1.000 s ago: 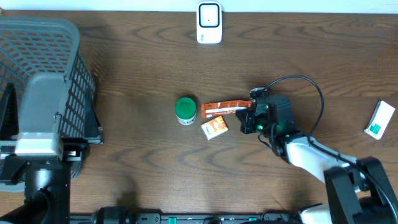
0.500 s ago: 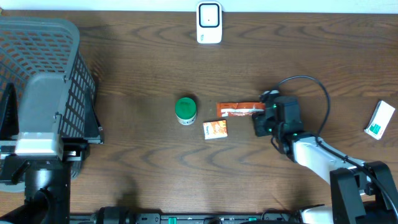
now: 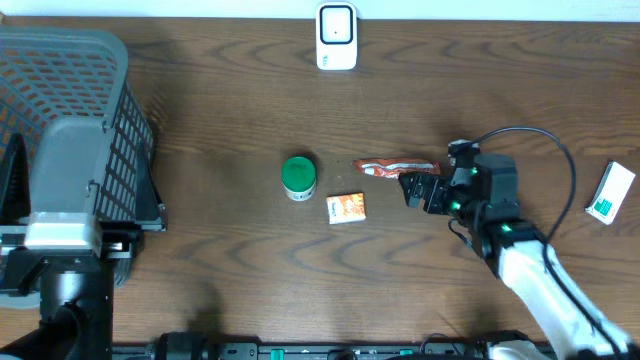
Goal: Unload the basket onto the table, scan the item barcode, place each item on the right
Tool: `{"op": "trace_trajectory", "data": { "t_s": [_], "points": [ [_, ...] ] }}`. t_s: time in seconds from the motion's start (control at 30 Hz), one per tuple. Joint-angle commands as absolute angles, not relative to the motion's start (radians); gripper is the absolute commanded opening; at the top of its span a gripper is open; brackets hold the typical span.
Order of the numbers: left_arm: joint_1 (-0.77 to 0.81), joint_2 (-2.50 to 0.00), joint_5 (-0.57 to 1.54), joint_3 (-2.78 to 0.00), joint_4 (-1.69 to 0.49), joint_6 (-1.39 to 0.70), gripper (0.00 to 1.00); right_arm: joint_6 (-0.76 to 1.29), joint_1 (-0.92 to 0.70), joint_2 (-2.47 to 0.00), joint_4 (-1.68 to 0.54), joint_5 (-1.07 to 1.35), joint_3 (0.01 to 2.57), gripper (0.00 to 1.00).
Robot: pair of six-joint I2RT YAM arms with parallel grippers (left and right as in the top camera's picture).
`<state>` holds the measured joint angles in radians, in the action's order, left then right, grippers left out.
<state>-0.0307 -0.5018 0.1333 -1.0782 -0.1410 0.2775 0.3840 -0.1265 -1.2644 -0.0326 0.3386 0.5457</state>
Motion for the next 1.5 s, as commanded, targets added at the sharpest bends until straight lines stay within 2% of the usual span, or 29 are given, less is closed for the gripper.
{"op": "trace_trajectory", "data": {
  "t_s": [0.0, 0.07, 0.37, 0.47, 0.63, 0.8, 1.03, 1.23, 1.47],
  "points": [
    [-0.027, -0.492, 0.147, -1.081, -0.137, 0.272, 0.99, 0.557, -0.125, -1.182, -0.010, 0.376, 0.569, 0.79],
    [-0.027, -0.492, 0.147, -1.081, -0.137, 0.272, 0.99, 0.636, -0.126, -1.188, 0.021, 0.370, 0.569, 0.01],
    [-0.027, -0.493, 0.147, -1.081, -0.137, 0.272, 0.99, 0.789, -0.206, -1.511, 0.367, 0.373, 0.609, 0.01],
    [-0.027, -0.493, 0.147, -1.081, -0.137, 0.272, 0.99, 0.767, -0.252, -1.642, 0.316, 0.369, 0.710, 0.01],
    [-0.027, -0.493, 0.147, -1.081, -0.136, 0.272, 0.99, 0.676, -0.307, -1.787, 0.097, 0.360, 0.886, 0.01],
    [-0.027, -0.493, 0.147, -1.081, -0.137, 0.272, 0.99, 0.664, -0.347, -1.800, 0.030, 0.224, 0.963, 0.01],
    [-0.027, -0.493, 0.147, -1.081, -0.136, 0.272, 0.99, 0.619, -0.373, -1.803, -0.125, 0.153, 0.976, 0.01],
    [-0.027, -0.493, 0.147, -1.081, -0.136, 0.272, 0.99, 0.616, -0.375, -1.814, -0.120, 0.153, 0.976, 0.01],
    [-0.027, -0.493, 0.147, -1.081, -0.136, 0.272, 0.99, 0.567, -0.403, -1.819, -0.215, 0.161, 0.976, 0.01]
  ]
}}
